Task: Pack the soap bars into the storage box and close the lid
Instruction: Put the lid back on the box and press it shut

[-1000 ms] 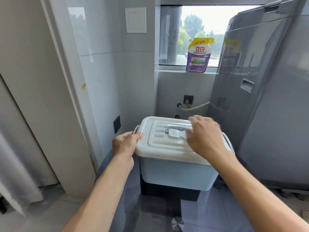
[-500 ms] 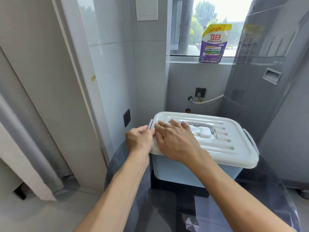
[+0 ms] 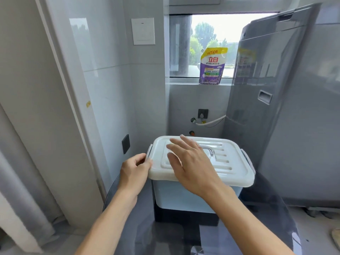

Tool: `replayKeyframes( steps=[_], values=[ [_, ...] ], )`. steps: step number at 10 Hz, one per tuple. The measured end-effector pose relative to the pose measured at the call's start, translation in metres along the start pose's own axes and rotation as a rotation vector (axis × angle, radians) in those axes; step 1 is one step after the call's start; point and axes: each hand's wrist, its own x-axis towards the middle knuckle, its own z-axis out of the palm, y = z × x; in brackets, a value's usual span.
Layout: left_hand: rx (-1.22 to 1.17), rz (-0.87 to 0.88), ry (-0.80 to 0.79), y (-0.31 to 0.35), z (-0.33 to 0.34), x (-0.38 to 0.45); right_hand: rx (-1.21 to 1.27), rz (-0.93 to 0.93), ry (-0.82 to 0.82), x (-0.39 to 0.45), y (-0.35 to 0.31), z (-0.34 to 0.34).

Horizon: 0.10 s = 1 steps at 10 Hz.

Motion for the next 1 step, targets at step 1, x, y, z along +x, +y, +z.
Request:
replayKeyframes(
  steps=[1],
  values=[
    [-0.079,0.140,0.055,0.0093,-0.0255,-0.0152,0.176,-0.021,0.265,-0.0288,0.0025,-0.0413]
  ],
)
